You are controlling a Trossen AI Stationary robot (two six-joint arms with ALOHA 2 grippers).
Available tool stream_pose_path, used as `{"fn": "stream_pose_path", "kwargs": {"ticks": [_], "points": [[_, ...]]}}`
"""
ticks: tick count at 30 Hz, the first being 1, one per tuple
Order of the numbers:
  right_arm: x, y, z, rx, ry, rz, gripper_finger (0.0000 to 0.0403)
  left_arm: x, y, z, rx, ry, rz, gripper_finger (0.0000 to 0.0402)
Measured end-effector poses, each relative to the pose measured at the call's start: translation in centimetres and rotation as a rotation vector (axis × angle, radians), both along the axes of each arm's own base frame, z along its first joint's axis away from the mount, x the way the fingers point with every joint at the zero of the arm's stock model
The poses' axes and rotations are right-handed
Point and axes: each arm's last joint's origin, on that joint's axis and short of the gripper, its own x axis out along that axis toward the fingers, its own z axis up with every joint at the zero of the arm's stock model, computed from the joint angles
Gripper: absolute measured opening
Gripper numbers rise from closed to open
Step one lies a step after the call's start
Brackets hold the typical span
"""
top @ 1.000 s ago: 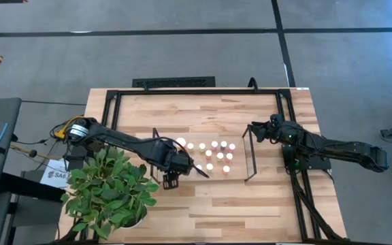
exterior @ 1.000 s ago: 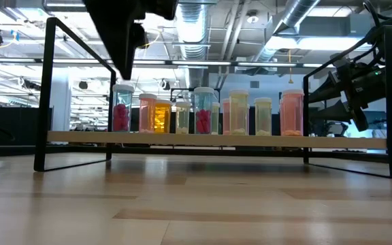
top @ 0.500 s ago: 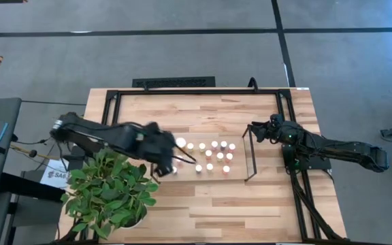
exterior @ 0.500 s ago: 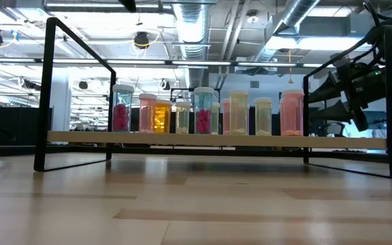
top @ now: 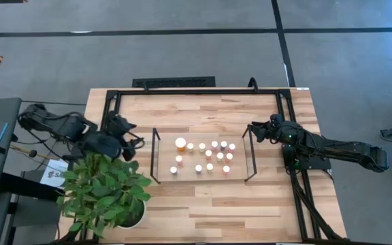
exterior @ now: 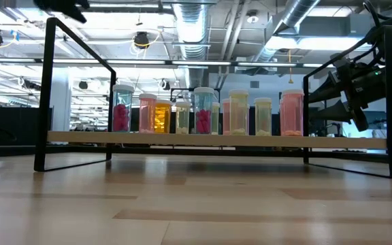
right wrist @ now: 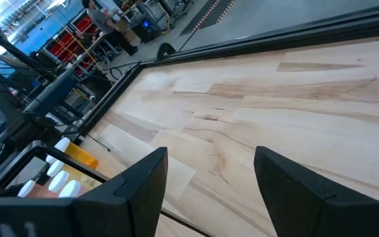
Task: Pick and place medicine bottles onto shelf by color
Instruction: Return to Home Position
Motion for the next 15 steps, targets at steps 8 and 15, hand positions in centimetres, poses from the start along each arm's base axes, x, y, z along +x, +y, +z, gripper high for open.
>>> {"fn": "stream_pose_path", "kwargs": {"ticks": [8, 15], "points": [[0.0, 0.0, 0.0, 0.000, 0.000, 0.000, 0.0249, -4.8, 2.3, -4.8, -0.075, -0.261, 0.077, 0.0273], [0.0, 0.0, 0.0, 0.000, 0.000, 0.000, 0.0249, -7.6, 3.7, -6.6, -0.095, -0.481, 0.161, 0.0273]]}}
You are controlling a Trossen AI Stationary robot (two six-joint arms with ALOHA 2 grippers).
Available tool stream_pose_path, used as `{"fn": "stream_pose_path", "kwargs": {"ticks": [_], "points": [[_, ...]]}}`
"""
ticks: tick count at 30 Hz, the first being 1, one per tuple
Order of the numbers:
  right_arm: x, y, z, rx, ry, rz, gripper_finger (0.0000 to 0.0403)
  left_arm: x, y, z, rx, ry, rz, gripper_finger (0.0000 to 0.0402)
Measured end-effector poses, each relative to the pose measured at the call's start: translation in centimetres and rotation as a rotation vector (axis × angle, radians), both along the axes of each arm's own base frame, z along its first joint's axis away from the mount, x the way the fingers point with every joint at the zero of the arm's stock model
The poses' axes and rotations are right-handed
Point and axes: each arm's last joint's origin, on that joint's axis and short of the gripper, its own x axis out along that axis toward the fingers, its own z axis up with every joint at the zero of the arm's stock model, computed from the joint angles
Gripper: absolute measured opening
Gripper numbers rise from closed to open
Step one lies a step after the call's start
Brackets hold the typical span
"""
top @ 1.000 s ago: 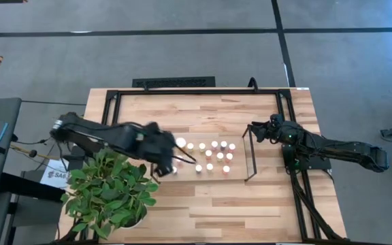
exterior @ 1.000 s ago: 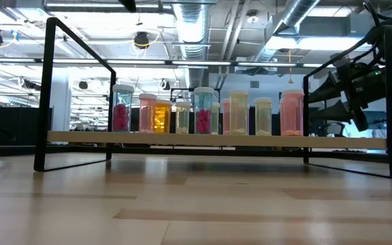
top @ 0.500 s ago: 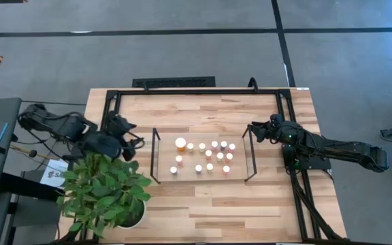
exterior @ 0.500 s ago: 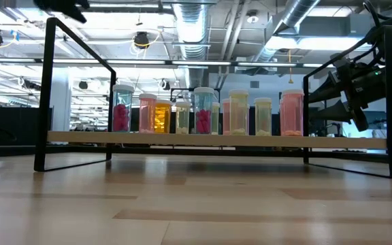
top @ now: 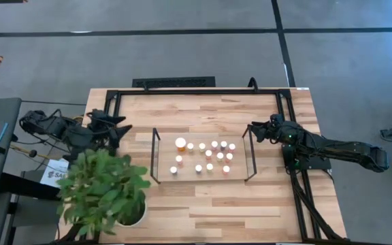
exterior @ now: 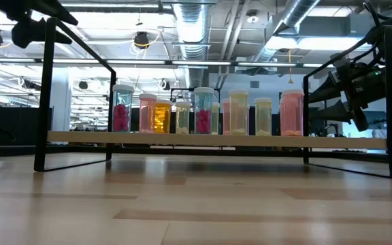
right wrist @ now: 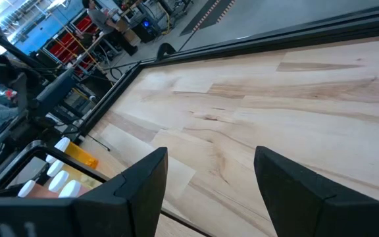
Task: Pick and place medicine bottles onto shelf by color
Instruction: Return to Home Position
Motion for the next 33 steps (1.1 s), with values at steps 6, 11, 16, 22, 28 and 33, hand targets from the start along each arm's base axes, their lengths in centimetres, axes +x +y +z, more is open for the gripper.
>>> {"fn": "stream_pose_path", "kwargs": {"ticks": [6, 11, 16, 22, 28, 33], "points": [[0.0, 0.0, 0.0, 0.000, 0.000, 0.000, 0.0249, -1.3, 0.7, -0.2, 0.071, -0.060, 0.047, 0.0273], [0.0, 0.0, 0.0, 0.000, 0.000, 0.000, 0.0249, -1.8, 1.1, -0.2, 0.152, -0.051, 0.149, 0.0273], [0.0, 0.0, 0.0, 0.000, 0.000, 0.000, 0.0249, -2.1, 1.3, -0.7, 0.177, -0.012, 0.182, 0.0273], [0.0, 0.0, 0.0, 0.000, 0.000, 0.000, 0.0249, -1.2, 0.9, -1.7, 0.135, -0.042, 0.177, 0.0273], [0.0, 0.0, 0.0, 0.000, 0.000, 0.000, 0.0249, 0.5, 0.0, -4.1, 0.115, -0.171, 0.163, 0.0273], [0.0, 0.0, 0.0, 0.000, 0.000, 0.000, 0.0249, 1.5, -0.5, -6.2, 0.079, -0.307, 0.123, 0.0273]]}}
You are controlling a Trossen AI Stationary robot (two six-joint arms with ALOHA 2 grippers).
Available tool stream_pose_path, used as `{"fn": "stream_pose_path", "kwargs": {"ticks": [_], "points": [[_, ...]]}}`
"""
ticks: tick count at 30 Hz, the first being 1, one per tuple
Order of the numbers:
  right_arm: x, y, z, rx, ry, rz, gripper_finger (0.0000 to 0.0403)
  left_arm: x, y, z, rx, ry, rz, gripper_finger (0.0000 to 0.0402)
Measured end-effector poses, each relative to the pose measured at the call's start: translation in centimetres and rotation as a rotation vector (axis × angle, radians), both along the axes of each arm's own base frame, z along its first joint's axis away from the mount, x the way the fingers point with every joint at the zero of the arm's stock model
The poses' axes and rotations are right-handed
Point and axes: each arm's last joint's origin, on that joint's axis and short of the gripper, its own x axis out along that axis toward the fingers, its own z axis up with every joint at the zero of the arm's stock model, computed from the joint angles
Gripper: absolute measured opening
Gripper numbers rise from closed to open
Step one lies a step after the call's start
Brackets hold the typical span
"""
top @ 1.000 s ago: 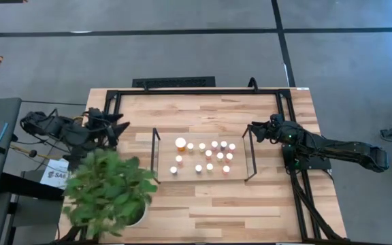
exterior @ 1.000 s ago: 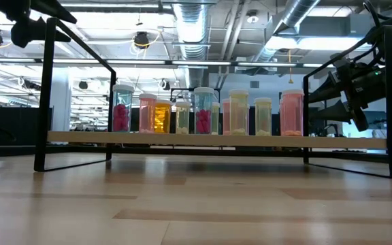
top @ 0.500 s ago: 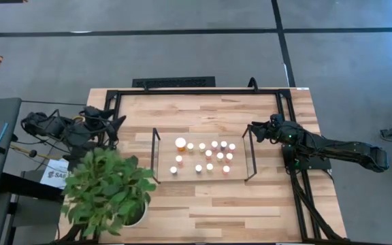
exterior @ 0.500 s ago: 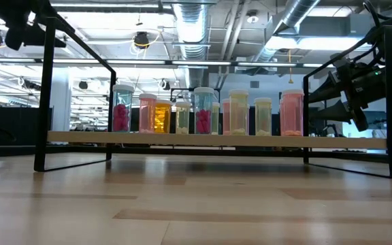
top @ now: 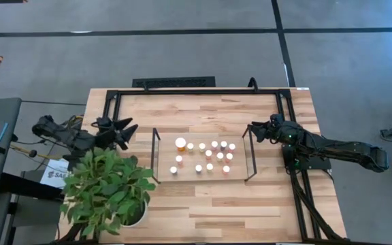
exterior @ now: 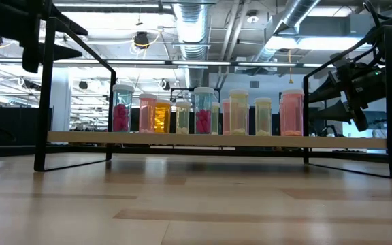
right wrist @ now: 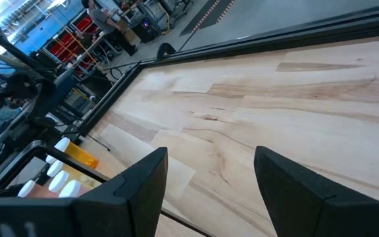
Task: Pick and place medicine bottles onto shelf by color
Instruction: Return to Home Position
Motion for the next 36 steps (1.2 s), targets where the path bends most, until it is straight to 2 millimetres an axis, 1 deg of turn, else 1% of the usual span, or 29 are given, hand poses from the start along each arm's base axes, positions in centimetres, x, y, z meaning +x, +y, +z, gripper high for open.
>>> {"fn": "stream_pose_path", "kwargs": {"ticks": [5, 9, 13, 22, 27, 36], "points": [[0.0, 0.0, 0.0, 0.000, 0.000, 0.000, 0.0249, 0.3, -0.2, -1.7, 0.056, -0.071, -0.053, 0.0273], [0.0, 0.0, 0.0, 0.000, 0.000, 0.000, 0.0249, 0.2, -0.3, -2.8, 0.142, -0.081, -0.100, 0.0273], [0.0, 0.0, 0.0, 0.000, 0.000, -0.001, 0.0249, 0.5, -0.4, -3.5, 0.230, -0.026, -0.102, 0.0273], [0.0, 0.0, 0.0, 0.000, 0.000, 0.000, 0.0249, 0.9, -0.6, -5.4, 0.329, 0.107, -0.104, 0.0273], [0.0, 0.0, 0.0, 0.000, 0.000, -0.001, 0.0249, 0.8, -0.5, -5.7, 0.293, 0.120, -0.057, 0.0273], [0.0, 0.0, 0.0, 0.000, 0.000, 0.000, 0.0249, 0.8, -0.5, -5.8, 0.306, 0.132, -0.060, 0.0273]]}}
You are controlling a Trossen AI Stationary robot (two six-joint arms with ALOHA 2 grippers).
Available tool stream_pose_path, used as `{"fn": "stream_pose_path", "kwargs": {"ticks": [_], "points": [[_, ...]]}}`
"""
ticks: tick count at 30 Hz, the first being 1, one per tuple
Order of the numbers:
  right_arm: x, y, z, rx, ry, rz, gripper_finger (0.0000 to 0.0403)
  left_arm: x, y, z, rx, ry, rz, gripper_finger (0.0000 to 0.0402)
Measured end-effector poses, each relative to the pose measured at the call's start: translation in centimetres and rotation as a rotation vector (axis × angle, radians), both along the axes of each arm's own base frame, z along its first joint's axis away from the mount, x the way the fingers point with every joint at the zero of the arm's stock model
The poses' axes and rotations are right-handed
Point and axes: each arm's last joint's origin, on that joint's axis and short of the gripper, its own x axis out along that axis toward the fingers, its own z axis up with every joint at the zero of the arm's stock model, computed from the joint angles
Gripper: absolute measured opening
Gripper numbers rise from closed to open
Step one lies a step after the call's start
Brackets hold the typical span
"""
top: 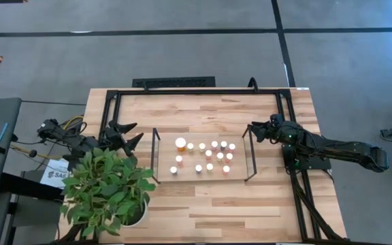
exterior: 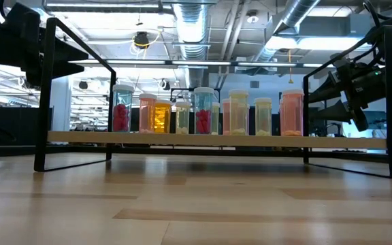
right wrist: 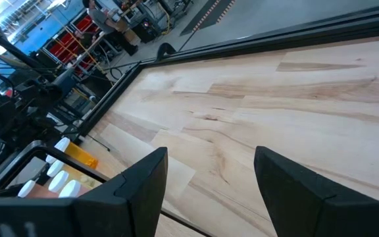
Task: Pick and place medicine bottles onto shelf by color
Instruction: Return to Home Position
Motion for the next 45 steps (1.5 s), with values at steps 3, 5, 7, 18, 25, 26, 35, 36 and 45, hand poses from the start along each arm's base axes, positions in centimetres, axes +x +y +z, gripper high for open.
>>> {"fn": "stream_pose_path", "kwargs": {"ticks": [3, 5, 7, 18, 25, 26, 35, 36, 45], "points": [[0.0, 0.0, 0.0, 0.000, 0.000, 0.000, 0.0249, 0.0, 0.0, 0.0, 0.000, 0.000, 0.000, 0.0273], [0.0, 0.0, 0.0, 0.000, 0.000, 0.000, 0.0249, 0.0, 0.0, 0.0, 0.000, 0.000, 0.000, 0.0273], [0.0, 0.0, 0.0, 0.000, 0.000, 0.000, 0.0249, 0.0, 0.0, 0.0, 0.000, 0.000, 0.000, 0.0273], [0.0, 0.0, 0.0, 0.000, 0.000, 0.000, 0.0249, 0.0, 0.0, -0.1, -0.001, 0.001, -0.001, 0.0273], [0.0, 0.0, 0.1, -0.003, -0.009, 0.000, 0.0249, 0.0, 0.0, -0.1, -0.001, 0.000, -0.001, 0.0273], [0.0, 0.0, 0.1, -0.003, -0.008, -0.001, 0.0249, 0.0, 0.0, -0.1, -0.001, 0.000, -0.001, 0.0273], [-0.2, -0.1, 0.3, -0.102, 0.035, 0.017, 0.0249, 0.0, 0.0, -0.1, -0.001, 0.001, -0.001, 0.0273], [-0.2, -0.1, 0.4, -0.133, 0.040, 0.018, 0.0249, 0.0, 0.0, -0.1, -0.001, 0.001, -0.001, 0.0273], [-1.6, -0.7, 3.4, -0.493, -0.077, -0.081, 0.0249, 0.0, 0.0, -0.1, -0.002, 0.000, -0.001, 0.0273]]}}
